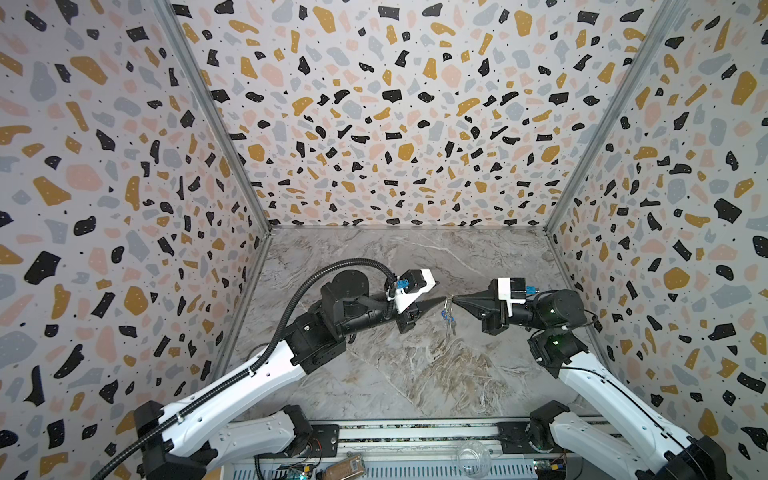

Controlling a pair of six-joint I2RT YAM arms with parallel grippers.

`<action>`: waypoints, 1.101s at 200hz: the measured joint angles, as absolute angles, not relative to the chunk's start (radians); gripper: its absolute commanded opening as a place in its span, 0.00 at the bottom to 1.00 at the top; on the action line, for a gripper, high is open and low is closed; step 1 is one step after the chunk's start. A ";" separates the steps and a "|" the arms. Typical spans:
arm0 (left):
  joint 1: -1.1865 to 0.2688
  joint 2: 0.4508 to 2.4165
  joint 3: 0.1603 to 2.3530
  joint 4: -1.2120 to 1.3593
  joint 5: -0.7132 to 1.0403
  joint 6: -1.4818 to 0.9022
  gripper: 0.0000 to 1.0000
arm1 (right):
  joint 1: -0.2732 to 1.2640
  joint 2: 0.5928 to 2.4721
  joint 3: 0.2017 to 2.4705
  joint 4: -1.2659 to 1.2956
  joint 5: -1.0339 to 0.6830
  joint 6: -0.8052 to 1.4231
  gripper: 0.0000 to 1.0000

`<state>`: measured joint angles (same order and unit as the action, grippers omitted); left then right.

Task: Remove the keys from the keyring

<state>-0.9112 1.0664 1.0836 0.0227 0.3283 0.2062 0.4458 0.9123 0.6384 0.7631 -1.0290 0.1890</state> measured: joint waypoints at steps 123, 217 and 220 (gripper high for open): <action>-0.911 1.103 1.068 0.060 0.400 0.168 0.11 | 0.460 0.924 0.638 0.794 -1.036 0.205 0.00; -0.907 1.163 1.179 -0.079 0.396 0.220 0.00 | 0.459 0.907 0.734 0.517 -0.960 0.023 0.34; -0.906 1.170 1.195 -0.095 0.390 0.226 0.00 | 0.459 0.904 0.748 0.485 -0.947 -0.004 0.34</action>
